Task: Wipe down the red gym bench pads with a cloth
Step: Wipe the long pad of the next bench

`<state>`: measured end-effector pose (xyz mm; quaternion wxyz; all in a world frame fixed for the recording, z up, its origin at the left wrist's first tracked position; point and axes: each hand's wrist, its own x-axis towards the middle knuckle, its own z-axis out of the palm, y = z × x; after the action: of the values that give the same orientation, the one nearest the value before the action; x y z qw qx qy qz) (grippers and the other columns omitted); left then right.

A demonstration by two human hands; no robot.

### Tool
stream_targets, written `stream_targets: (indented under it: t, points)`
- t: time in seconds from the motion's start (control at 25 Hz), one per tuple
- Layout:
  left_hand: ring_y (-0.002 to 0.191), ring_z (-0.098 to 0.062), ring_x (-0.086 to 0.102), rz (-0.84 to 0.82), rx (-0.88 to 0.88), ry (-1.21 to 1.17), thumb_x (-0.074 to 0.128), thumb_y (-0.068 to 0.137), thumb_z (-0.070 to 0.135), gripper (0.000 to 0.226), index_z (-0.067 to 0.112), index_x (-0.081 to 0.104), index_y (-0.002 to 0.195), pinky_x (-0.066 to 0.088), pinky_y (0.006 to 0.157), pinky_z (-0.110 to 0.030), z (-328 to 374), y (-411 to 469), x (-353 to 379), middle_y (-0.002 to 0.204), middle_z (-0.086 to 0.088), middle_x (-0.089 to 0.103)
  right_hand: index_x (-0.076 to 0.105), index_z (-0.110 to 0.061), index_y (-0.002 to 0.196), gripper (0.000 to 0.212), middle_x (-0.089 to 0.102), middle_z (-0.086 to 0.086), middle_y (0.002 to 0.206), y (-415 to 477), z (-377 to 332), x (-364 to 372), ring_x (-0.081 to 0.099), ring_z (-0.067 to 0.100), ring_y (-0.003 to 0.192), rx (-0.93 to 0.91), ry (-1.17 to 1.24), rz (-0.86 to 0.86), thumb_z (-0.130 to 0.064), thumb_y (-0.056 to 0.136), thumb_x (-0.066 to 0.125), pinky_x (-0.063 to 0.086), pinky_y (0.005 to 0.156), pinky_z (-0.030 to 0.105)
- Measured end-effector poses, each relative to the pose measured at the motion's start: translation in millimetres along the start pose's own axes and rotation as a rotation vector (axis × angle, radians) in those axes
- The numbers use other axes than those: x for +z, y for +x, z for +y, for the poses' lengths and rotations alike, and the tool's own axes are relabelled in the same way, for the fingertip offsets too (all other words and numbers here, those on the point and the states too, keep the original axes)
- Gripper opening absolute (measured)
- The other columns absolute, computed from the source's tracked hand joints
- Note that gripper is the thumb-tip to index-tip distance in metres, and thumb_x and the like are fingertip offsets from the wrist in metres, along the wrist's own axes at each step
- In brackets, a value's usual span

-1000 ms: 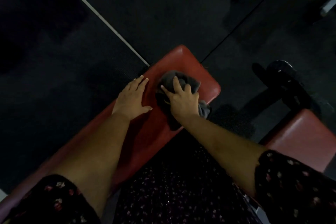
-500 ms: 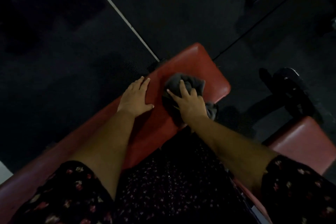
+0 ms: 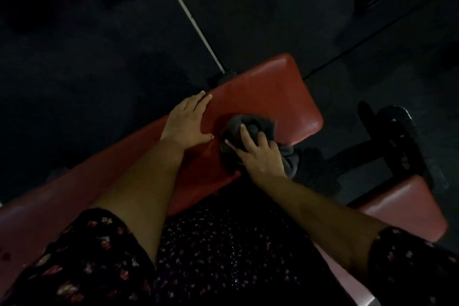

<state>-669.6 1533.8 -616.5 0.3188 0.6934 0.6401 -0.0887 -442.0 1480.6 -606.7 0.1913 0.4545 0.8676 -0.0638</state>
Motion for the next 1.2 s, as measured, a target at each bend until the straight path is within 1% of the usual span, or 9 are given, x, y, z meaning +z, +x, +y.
stream_targets:
  t: [0.24,0.44,0.6,0.76,0.88,0.96,1.04,1.12,1.2]
  points:
    - [0.150,-0.025,0.005,0.007,-0.076,-0.074,0.072,0.082,0.042,0.101,0.015,0.007,0.156,0.007,0.122,-0.037,2.3,-17.5,3.7,0.164,-0.007,0.004,0.020,-0.046,0.149,0.054,0.009,0.007,0.160,118.7,25.0,-66.0,0.032,0.042,0.127,0.015,0.021,-0.105,-0.038,0.100,0.041,0.041,0.095,0.048]
    - [0.150,-0.025,0.006,-0.034,-0.119,-0.035,0.068,0.084,0.044,0.100,0.013,0.006,0.156,0.012,0.122,-0.040,-9.5,-23.7,3.4,0.163,-0.008,0.004,0.019,-0.040,0.151,0.059,0.006,0.010,0.159,116.6,8.6,-71.2,0.029,0.044,0.131,-0.245,-0.065,-0.155,-0.030,0.100,0.046,0.042,0.096,0.048]
    - [0.150,-0.025,0.009,-0.049,-0.104,-0.023,0.073,0.081,0.041,0.104,0.014,0.006,0.156,0.014,0.121,-0.040,-12.7,-21.6,3.6,0.163,-0.008,0.006,0.041,-0.038,0.143,0.052,0.023,0.012,0.158,55.2,5.7,-38.4,0.042,0.044,0.126,-0.251,-0.063,-0.037,-0.033,0.094,0.057,0.049,0.086,0.045]
    - [0.149,-0.025,0.009,-0.050,-0.104,0.016,0.070,0.082,0.047,0.104,0.018,0.004,0.156,0.014,0.121,-0.042,-14.0,-24.2,8.3,0.163,-0.005,0.006,0.037,-0.036,0.147,0.065,0.032,0.014,0.154,0.2,5.2,-8.4,0.047,0.048,0.120,-0.238,-0.041,-0.075,-0.029,0.088,0.064,0.052,0.080,0.048]
    - [0.149,-0.024,0.009,-0.005,-0.094,0.074,0.063,0.085,0.054,0.097,0.023,0.005,0.156,0.014,0.120,-0.048,-18.8,-31.7,11.7,0.163,0.001,0.006,0.039,-0.042,0.144,0.072,0.036,0.011,0.151,-9.0,1.4,-6.1,0.041,0.046,0.118,-0.153,-0.019,-0.074,-0.040,0.080,0.072,0.049,0.078,0.056]
    - [0.149,-0.024,0.008,0.009,-0.064,0.094,0.057,0.085,0.061,0.094,0.025,0.006,0.156,0.009,0.120,-0.052,-28.7,-43.4,16.5,0.163,0.003,0.006,0.026,-0.050,0.146,0.076,0.024,0.009,0.156,-2.6,-4.0,-10.5,0.024,0.049,0.131,-0.088,0.001,-0.104,-0.050,0.081,0.065,0.036,0.085,0.072]
    - [0.149,-0.025,0.005,-0.002,-0.019,0.135,0.053,0.083,0.068,0.095,0.029,0.006,0.155,0.000,0.118,-0.058,-43.0,-57.7,19.7,0.163,0.004,0.005,0.003,-0.057,0.146,0.082,-0.006,0.006,0.161,4.5,-8.5,-15.1,-0.004,0.054,0.139,-0.004,0.040,-0.183,-0.055,0.084,0.057,0.026,0.092,0.079]
    - [0.149,-0.025,0.001,-0.012,0.053,0.200,0.054,0.080,0.071,0.097,0.032,0.005,0.155,-0.002,0.117,-0.060,-61.1,-71.3,22.1,0.163,0.004,0.002,-0.006,-0.060,0.144,0.083,-0.024,0.003,0.159,6.3,-16.0,-17.6,-0.013,0.054,0.140,0.078,0.142,-0.278,-0.050,0.089,0.055,0.038,0.094,0.071]
    - [0.149,-0.026,0.000,-0.020,0.126,0.247,0.055,0.079,0.071,0.100,0.032,0.002,0.155,0.003,0.118,-0.059,-79.2,-81.4,24.9,0.163,0.002,0.000,0.002,-0.059,0.145,0.075,-0.020,0.003,0.160,2.6,-28.0,-17.7,-0.006,0.053,0.141,0.184,0.225,-0.265,-0.042,0.094,0.054,0.047,0.088,0.062]
